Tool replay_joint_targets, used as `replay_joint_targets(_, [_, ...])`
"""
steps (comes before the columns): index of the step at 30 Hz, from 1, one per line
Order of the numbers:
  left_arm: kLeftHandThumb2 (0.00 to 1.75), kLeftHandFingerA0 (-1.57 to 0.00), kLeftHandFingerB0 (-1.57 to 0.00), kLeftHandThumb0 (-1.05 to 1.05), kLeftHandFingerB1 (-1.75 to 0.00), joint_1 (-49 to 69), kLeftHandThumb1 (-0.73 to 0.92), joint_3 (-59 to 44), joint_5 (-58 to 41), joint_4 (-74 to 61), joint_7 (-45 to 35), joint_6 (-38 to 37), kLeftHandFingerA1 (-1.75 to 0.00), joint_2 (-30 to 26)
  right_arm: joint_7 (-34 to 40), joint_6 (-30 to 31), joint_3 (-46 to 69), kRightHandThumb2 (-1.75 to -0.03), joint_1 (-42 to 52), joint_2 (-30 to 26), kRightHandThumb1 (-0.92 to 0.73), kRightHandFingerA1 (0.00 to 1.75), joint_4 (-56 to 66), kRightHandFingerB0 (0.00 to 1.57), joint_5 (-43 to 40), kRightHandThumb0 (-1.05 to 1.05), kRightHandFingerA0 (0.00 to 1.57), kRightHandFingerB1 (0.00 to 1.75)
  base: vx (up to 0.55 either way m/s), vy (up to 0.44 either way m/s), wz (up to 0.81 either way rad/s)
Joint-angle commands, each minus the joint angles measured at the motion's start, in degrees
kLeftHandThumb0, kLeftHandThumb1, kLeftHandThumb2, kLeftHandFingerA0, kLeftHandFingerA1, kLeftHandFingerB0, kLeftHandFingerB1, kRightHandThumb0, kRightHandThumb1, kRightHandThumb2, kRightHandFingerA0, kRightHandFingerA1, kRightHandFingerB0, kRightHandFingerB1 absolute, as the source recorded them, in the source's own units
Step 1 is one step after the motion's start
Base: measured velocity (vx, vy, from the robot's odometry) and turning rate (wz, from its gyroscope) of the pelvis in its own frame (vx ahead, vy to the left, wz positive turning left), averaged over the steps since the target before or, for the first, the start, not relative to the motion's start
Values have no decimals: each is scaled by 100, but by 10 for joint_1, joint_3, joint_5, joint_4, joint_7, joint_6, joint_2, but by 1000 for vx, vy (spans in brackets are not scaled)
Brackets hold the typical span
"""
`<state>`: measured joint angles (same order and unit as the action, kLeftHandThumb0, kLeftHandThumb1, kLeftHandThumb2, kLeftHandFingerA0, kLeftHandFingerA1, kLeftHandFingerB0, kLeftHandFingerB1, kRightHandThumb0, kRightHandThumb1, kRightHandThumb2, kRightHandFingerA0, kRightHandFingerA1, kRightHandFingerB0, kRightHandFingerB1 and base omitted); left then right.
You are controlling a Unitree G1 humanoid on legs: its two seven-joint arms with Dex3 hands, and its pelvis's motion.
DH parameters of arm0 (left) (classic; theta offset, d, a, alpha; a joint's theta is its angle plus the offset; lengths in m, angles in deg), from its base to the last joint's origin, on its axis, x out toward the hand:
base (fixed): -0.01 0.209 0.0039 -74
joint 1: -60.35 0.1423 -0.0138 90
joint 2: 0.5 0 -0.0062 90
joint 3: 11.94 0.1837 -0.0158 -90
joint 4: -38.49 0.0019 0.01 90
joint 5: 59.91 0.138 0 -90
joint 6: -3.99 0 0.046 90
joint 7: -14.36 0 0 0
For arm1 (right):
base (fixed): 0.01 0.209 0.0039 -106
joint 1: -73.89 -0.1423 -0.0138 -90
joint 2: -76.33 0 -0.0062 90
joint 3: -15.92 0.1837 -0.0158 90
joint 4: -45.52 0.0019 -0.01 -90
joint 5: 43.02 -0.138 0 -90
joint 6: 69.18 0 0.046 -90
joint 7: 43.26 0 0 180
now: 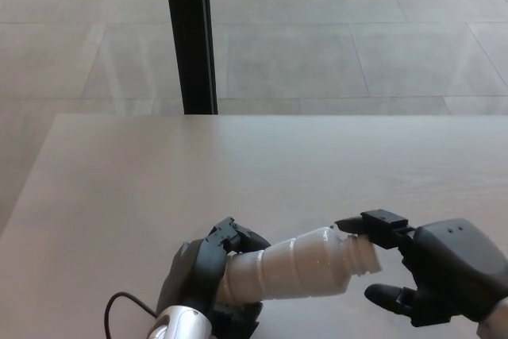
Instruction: The robot uses its left hand to to lift the bottle kept on the middle of the desk and tilts it towards its right hand. It then uses its right hand to rotate its cap to open it and places the bottle and cap back on the desk
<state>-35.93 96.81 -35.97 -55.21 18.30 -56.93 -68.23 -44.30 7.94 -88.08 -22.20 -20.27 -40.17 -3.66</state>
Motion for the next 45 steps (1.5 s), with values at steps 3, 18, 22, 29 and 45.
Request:
replay_joint_targets(3, [110,-75,-56,11,-149,11,80,2,-1,16,6,-6,-175,-6,98,-71,14,-67,7,11,-77,171,-26,59,-1,-26,94,64,0,0,0])
replay_joint_targets(18, [110,-75,-54,12,-149,14,81,-4,-9,10,1,-1,-175,-5,147,-107,20,-73,1,12,-67,175,-50,77,12,-24,97,81,0,0,0])
replay_joint_targets(22, [108,-73,-54,14,-145,15,82,-1,-2,9,4,4,-175,-6,136,-134,29,-72,-6,-11,-65,170,-64,78,-4,-24,100,83,0,0,0])
replay_joint_targets(29, [94,-92,-61,9,-132,17,90,-13,-9,7,1,3,-175,-16,123,-180,48,-71,-18,-45,-63,171,-83,79,-33,-22,101,82,0,0,0])
replay_joint_targets(45, [91,-89,-61,6,-135,48,89,-54,-20,-4,-20,-16,-175,-70,56,-187,127,-67,5,-109,-66,168,-88,83,-127,-20,97,80,0,0,0])
